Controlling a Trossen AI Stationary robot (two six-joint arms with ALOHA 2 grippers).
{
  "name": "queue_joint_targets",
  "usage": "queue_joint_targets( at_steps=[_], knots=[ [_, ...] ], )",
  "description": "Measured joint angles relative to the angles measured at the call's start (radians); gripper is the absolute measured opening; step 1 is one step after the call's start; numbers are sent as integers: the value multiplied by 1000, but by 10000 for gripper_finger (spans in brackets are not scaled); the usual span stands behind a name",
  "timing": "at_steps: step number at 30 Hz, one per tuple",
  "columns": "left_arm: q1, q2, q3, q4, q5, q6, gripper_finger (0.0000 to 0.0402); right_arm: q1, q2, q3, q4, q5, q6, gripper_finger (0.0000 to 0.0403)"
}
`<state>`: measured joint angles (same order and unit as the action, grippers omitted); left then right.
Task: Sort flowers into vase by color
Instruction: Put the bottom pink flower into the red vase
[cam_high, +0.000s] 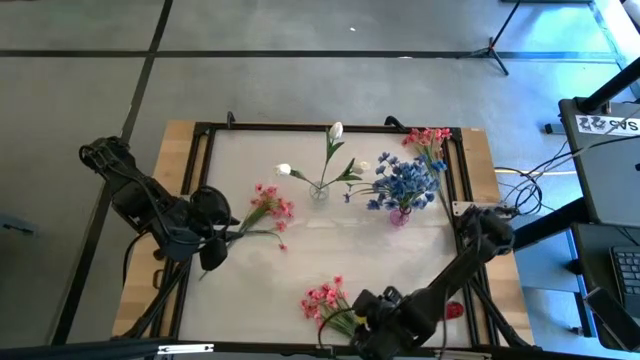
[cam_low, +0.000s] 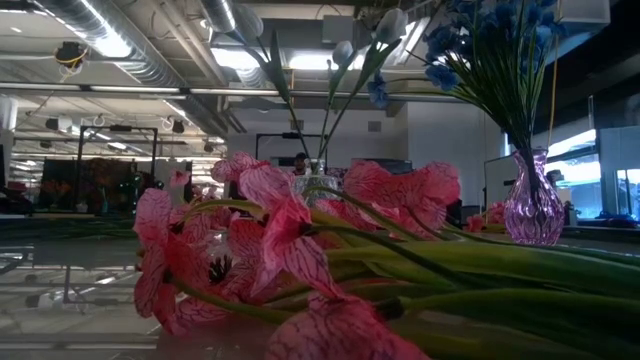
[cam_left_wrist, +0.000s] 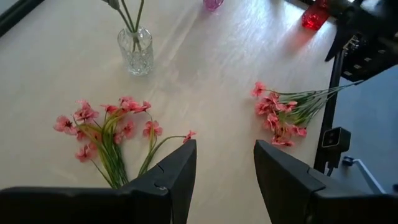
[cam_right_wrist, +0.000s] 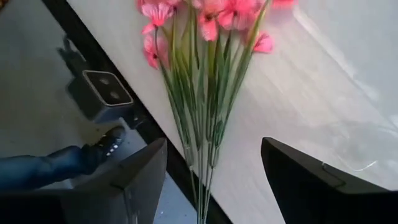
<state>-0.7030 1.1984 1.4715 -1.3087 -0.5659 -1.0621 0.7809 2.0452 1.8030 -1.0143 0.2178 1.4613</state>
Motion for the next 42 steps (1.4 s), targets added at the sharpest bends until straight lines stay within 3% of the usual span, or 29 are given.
queue_joint_targets(
  at_steps=[12,20,25,29,32,37,42],
  knots=[
    [-1,0,0,0,-2,9,156,-17,205,0,200,64,-348,262],
    [0,0,0,2,-16,9,156,-33,271,4,201,96,-371,254],
    [0,0,0,22,-44,23,156,-38,275,5,199,96,-421,191],
    [0,0,0,66,-78,81,156,-43,278,18,174,84,-457,101],
    [0,0,0,77,-133,117,156,-47,288,97,29,67,-485,26],
    [15,0,0,79,-164,129,156,-34,232,293,-258,210,-557,28],
    [35,0,-1,108,-166,128,156,12,119,340,-401,355,-526,9]
  ],
)
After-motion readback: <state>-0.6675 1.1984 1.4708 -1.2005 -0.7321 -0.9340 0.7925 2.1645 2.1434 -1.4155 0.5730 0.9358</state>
